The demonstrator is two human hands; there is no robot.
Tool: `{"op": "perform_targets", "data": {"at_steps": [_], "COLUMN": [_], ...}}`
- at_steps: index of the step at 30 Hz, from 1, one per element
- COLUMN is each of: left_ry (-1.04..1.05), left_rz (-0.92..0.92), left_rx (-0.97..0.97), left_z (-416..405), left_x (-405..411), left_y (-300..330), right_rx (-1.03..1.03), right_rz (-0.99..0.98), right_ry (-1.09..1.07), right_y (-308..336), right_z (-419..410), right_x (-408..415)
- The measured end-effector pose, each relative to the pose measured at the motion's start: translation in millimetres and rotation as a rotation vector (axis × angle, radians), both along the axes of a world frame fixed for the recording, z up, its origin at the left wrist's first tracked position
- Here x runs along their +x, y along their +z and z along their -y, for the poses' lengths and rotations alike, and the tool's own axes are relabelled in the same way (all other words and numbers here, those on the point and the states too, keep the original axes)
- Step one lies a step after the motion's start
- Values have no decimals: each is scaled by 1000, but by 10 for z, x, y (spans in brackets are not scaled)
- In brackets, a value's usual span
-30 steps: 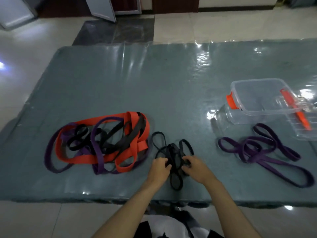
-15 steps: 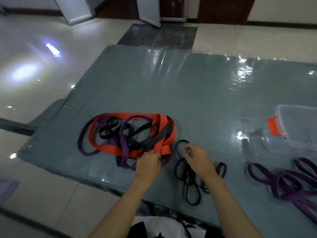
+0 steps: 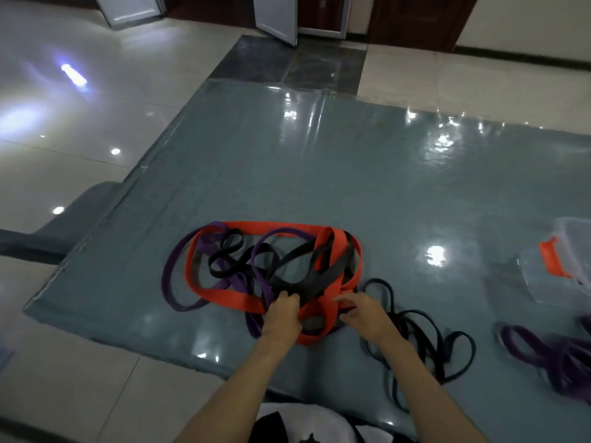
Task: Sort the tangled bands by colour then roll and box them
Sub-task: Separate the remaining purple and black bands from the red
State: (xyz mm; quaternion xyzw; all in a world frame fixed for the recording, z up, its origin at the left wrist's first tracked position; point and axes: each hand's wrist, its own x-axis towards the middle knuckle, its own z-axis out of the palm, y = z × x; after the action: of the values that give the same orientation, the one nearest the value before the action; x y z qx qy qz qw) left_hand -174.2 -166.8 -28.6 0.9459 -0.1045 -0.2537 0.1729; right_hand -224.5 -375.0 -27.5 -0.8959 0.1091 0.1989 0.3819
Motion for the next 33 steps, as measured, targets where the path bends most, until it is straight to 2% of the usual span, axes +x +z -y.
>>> {"op": "perform_targets", "data": {"at_steps": [4,5,8,10,14,17,19,21,23,25,28,33], "left_ry": [-3,1,18,19,-2,68,102,74,99,140,152,244], "left_rz": [18,22,35,27,-11,-118,-177,-142,-84,-42,-37,-219], "left_rx": [-122,-158,-248,-298,-379,-508,-638,-692,-654,-570,-470,-350], "left_z": [-106,-102,-81,-73,-63,-53,-75,-145,-268,-411,-566,-672], "left_x": [164,209,339,413,539,578,623,703,762,790,778,651], "left_y": [32,70,196,258,346,414,454,450,409,324,225,46], "right_rx": [-62,-89,-264,-284,-155,-17,75,263,446,533,555,525], "right_rz": [148,140,-52,-84,40,241,362,401,435,467,510,468], "right_ry": [-79,-70,0,-12,-112,-224,-392,-625,-798,-863,-866,-946], "right_y": [-134,-156,-181,-182,-86,-36,-35,28,104,148,189,174], "right_z": [-215,-258,-419,-510,-627,-678,-698,-736,-760,-761,-766,-784], "right_x": [-2,-6,-46,-95,-110,-129,-152,-149,-119,-92,-72,-108]}}
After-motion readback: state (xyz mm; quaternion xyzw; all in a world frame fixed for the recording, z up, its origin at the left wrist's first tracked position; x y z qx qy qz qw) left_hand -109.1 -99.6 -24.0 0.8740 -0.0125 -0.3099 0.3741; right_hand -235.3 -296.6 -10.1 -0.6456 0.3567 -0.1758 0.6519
